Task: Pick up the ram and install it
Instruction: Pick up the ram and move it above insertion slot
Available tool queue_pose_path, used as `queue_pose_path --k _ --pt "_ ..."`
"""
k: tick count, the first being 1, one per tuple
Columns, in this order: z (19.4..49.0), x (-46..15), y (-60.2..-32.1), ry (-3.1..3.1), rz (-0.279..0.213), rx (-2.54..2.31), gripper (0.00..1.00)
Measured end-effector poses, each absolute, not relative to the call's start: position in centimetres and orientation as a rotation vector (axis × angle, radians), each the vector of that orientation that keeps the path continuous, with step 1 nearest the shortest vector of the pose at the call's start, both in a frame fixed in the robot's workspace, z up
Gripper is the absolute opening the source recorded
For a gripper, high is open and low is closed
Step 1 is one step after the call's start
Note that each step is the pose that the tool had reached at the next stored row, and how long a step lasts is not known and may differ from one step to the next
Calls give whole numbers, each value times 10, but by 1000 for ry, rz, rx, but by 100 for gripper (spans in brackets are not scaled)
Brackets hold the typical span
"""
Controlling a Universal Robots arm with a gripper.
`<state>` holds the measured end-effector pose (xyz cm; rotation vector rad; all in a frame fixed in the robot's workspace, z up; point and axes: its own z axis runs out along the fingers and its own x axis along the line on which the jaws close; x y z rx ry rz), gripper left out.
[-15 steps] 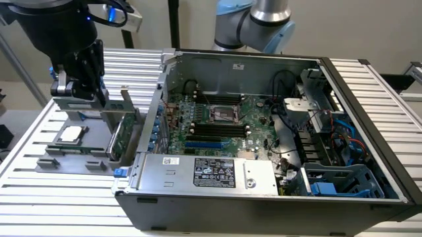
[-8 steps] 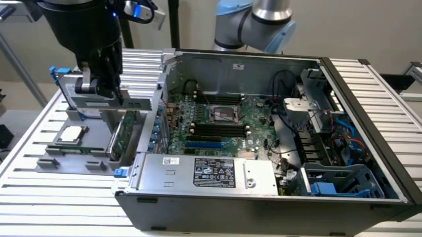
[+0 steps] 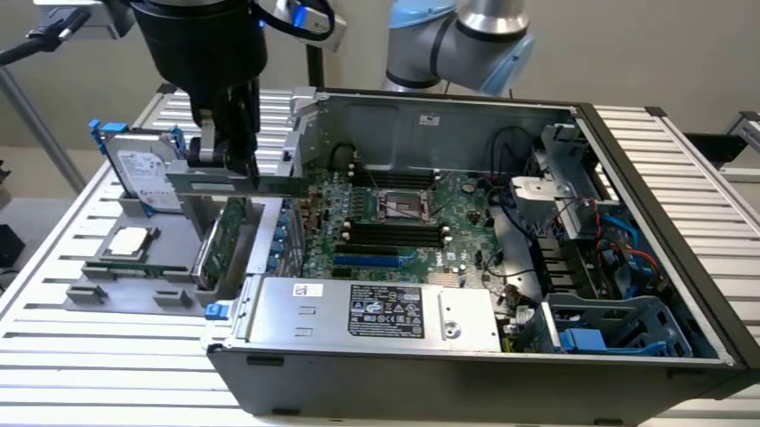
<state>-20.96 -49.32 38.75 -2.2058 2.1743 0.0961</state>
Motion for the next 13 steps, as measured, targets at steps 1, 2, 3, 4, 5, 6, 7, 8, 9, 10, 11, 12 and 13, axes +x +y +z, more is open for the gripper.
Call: queue_pose_path --k 1,2,3,4,5,6,7,8,9,10,11,12,13 --pt "388 -205 -493 2175 96 -2206 0" --pt "388 -200 -493 2175 96 -2206 0" --pt "388 -196 -493 2174 96 -2206 0" --pt "388 -191 -493 2174 96 -2206 0" --pt "388 -187 -493 2175 96 -2206 0" --pt "388 -182 -493 2175 96 -2206 0" --pt "388 -178 -493 2174 96 -2206 0" --pt "388 -173 -493 2174 96 -2206 0" --pt "388 -169 -493 2175 96 -2206 0" --pt "388 -164 -493 2175 96 -2206 0" --pt "388 -160 -493 2175 96 -2206 0" --pt "388 -155 -493 2174 96 -2206 0" --pt "388 -150 -493 2175 96 -2206 0"
